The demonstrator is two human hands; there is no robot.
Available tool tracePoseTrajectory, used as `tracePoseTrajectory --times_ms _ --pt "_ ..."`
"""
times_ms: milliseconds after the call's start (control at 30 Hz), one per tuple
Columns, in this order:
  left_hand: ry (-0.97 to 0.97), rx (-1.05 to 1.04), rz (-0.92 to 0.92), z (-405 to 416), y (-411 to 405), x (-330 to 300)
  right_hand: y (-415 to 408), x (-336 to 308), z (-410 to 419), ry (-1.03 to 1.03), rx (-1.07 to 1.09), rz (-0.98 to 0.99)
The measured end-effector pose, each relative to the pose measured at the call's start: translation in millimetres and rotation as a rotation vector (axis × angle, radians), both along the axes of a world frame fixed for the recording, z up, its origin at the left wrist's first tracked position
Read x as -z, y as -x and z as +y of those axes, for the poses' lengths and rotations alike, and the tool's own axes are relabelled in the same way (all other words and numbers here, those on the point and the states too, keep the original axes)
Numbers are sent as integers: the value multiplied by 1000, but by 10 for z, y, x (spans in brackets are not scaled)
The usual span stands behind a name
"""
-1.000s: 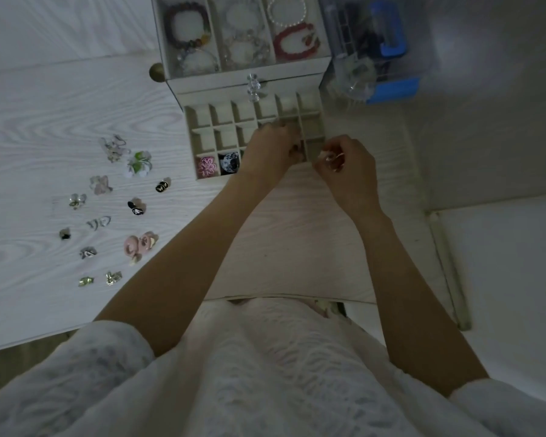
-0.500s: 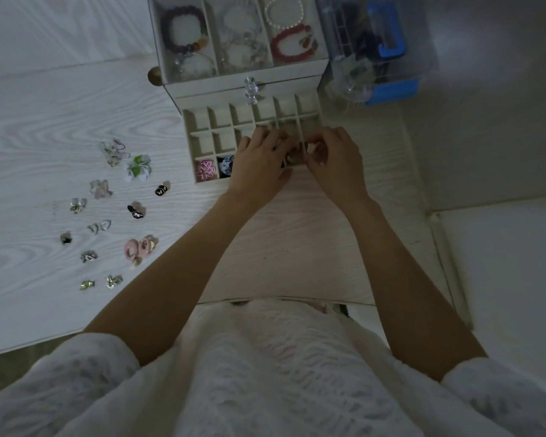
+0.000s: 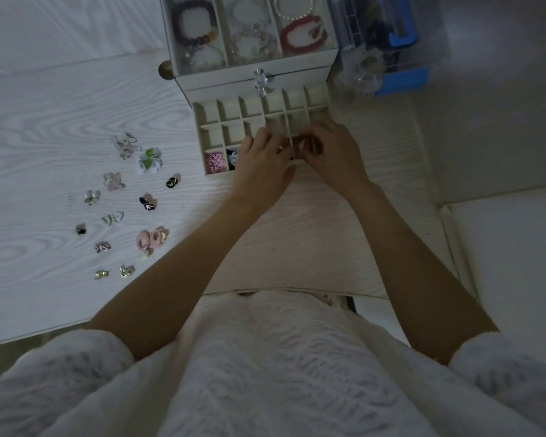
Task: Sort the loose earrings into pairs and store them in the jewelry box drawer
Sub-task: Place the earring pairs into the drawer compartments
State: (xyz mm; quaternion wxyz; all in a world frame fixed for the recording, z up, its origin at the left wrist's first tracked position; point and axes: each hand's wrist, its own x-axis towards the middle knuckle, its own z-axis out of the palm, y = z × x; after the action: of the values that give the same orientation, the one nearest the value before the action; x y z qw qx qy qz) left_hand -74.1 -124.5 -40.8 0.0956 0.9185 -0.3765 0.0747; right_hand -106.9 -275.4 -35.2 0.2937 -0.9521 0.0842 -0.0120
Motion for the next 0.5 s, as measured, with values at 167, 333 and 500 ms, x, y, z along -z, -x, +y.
tracePoseTrajectory --times_ms 167,333,500 --pt "13 13 23 51 68 56 63 -27 -42 127 -28 -66" --pt "174 58 189 125 77 -11 199 -21 125 244 -63 -128" --pt "445 -85 489 636 233 -248 515 -126 660 -10 33 -243"
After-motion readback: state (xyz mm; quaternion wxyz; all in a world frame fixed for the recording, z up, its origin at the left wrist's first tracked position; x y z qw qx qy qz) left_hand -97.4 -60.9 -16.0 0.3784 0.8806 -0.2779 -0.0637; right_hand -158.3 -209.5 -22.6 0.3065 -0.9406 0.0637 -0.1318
